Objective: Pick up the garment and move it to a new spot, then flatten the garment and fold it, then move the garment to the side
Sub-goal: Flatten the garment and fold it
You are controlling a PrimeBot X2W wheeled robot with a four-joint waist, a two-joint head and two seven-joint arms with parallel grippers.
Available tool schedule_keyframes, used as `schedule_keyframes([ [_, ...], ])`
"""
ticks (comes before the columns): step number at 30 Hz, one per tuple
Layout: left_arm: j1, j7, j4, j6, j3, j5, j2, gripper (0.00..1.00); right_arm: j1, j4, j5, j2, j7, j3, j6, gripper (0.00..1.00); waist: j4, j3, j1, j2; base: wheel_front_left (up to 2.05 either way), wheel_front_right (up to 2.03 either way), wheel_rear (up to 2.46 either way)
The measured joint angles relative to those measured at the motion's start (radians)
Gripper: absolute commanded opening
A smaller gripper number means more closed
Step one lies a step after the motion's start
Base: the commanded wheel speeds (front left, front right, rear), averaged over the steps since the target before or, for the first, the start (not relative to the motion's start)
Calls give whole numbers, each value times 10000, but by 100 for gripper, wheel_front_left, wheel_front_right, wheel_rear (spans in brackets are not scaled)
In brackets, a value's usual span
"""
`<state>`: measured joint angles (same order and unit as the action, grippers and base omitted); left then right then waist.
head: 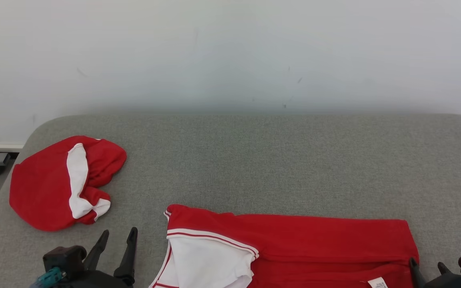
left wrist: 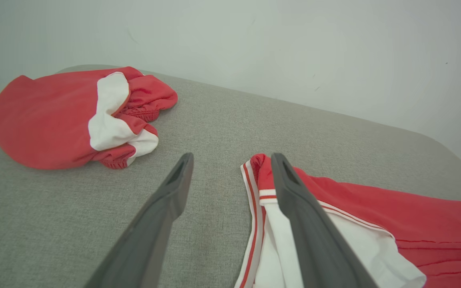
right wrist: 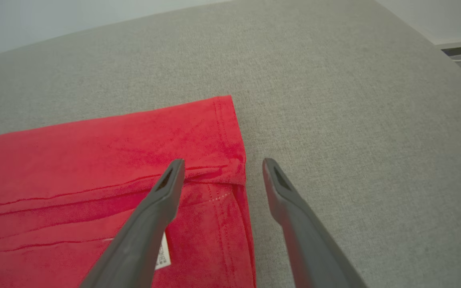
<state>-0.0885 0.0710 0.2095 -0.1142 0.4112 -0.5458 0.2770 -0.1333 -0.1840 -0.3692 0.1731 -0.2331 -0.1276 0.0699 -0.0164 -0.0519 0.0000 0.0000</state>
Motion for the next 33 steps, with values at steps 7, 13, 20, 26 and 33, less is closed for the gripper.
schedule_keyframes([
  [7, -149, -4, 56, 2, 157, 12, -117, 100, 618, -972, -109, 86, -493, -109, 104, 100, 95, 170, 0, 0, 0, 0, 0],
  [13, -235, -82, 90, 12, 194, 12, -123, 100, 1003, -1628, -265, -31, -663, -146, 180, 100, 142, 255, 1, 0, 0, 0, 0],
  [20, -388, -90, 153, 94, 263, 13, -201, 100, 1038, -2165, -257, -33, -663, -196, 268, 100, 261, 354, 1, 0, 0, 0, 0],
  [26, -398, -90, 209, 94, 268, 13, -217, 100, 1460, -2470, -251, -88, -571, -138, 270, 100, 321, 412, 1, 0, 0, 0, 0],
  [33, -453, -92, 251, 176, 332, 13, -226, 100, 1453, -2598, -251, -115, -466, -163, 268, 100, 466, 482, 1, 0, 0, 0, 0],
])
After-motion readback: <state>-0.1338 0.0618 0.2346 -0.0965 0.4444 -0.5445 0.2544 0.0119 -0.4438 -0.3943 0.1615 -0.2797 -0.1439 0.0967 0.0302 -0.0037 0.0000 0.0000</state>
